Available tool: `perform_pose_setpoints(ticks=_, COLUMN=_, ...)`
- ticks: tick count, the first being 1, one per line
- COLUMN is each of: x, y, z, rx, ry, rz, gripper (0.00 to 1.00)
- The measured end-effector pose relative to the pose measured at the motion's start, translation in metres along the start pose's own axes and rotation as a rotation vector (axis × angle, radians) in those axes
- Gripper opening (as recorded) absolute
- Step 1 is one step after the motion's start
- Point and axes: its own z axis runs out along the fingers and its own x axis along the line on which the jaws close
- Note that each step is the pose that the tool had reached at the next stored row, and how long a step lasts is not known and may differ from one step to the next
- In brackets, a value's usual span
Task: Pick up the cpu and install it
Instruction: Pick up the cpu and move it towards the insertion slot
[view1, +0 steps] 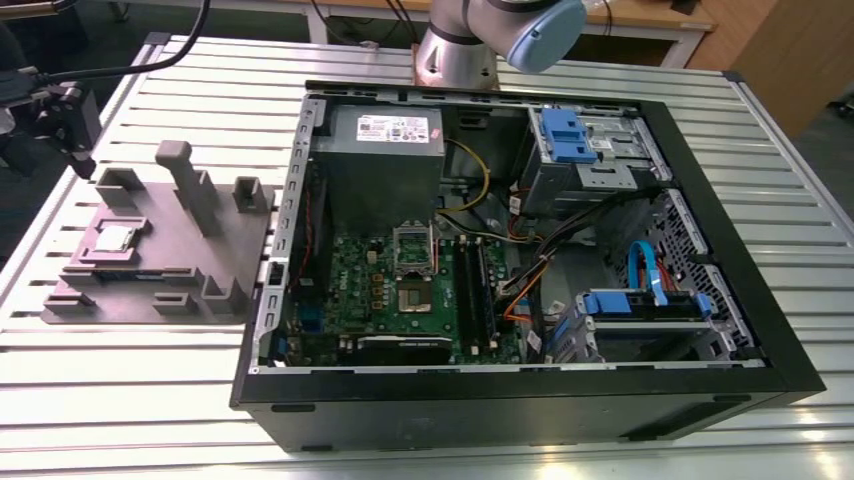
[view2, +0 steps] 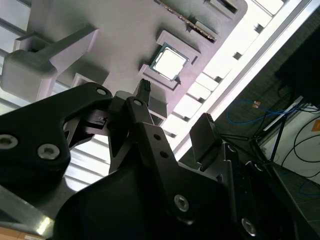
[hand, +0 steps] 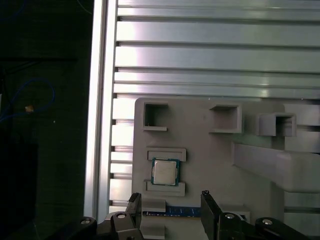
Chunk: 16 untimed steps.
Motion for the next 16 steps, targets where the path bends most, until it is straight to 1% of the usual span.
perform_pose_setpoints(ticks=10, x=0.0, y=0.0, z=0.0008, rx=0.0, ry=-0.0001, rz=0.0, gripper=0.59)
perform_pose_setpoints(ticks=16, x=-0.0001, y=-0.0002, z=0.0029, rx=-0.0001, ry=-0.0002, rz=0.0, gripper=0.59)
